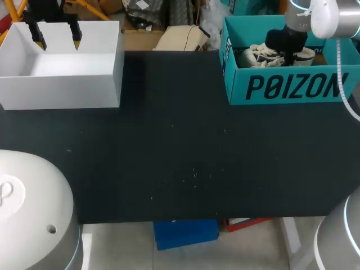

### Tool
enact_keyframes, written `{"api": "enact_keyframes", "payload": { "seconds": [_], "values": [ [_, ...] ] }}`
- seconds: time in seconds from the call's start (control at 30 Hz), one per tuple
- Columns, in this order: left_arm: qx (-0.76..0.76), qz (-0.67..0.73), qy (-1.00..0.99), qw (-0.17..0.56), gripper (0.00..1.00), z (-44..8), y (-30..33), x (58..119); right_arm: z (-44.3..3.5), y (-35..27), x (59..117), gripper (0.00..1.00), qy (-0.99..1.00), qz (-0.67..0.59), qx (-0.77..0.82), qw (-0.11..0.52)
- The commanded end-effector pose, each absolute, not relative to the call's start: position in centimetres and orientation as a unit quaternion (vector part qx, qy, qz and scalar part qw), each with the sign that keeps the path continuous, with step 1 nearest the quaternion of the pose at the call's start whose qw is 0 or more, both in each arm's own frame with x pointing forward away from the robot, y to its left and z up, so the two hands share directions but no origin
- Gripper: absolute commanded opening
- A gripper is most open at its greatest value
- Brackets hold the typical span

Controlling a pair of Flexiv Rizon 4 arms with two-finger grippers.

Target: Take the shoe out of the shoebox, open the shoe tongue, remove and reinsert the insole, then place the shoe into the shoebox

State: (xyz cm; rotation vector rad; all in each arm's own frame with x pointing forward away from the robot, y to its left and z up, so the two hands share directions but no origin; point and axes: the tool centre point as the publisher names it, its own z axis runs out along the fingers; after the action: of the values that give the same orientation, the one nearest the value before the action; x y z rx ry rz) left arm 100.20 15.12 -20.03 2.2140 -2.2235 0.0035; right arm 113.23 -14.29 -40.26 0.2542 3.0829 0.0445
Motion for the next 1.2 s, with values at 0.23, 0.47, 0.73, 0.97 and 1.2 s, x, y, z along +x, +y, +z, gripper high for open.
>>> {"api": "enact_keyframes", "payload": {
  "seconds": [0.23,0.47,0.73,0.97,1.2],
  "values": [
    [0.706,0.0,-0.708,0.001,1.0,-20.0,15.0,100.2,-38.4,-14.8,113.9,0.0,0.997,0.01,0.08,0.021],
    [0.706,0.0,-0.708,0.001,1.0,-20.0,15.0,100.2,-33.1,-15.7,113.4,0.0,0.997,0.005,0.071,0.024],
    [0.706,0.0,-0.708,0.001,1.0,-20.0,15.0,100.2,-26.0,-16.8,112.4,0.0,0.997,-0.01,0.058,0.056],
    [0.706,0.0,-0.708,0.001,1.0,-20.0,15.0,100.2,-20.3,-16.9,111.1,0.0,0.994,-0.033,0.053,0.092],
    [0.706,0.0,-0.708,0.001,1.0,-20.0,15.0,100.2,-15.5,-13.2,106.5,0.0,0.991,-0.047,0.062,0.112]
  ]
}}
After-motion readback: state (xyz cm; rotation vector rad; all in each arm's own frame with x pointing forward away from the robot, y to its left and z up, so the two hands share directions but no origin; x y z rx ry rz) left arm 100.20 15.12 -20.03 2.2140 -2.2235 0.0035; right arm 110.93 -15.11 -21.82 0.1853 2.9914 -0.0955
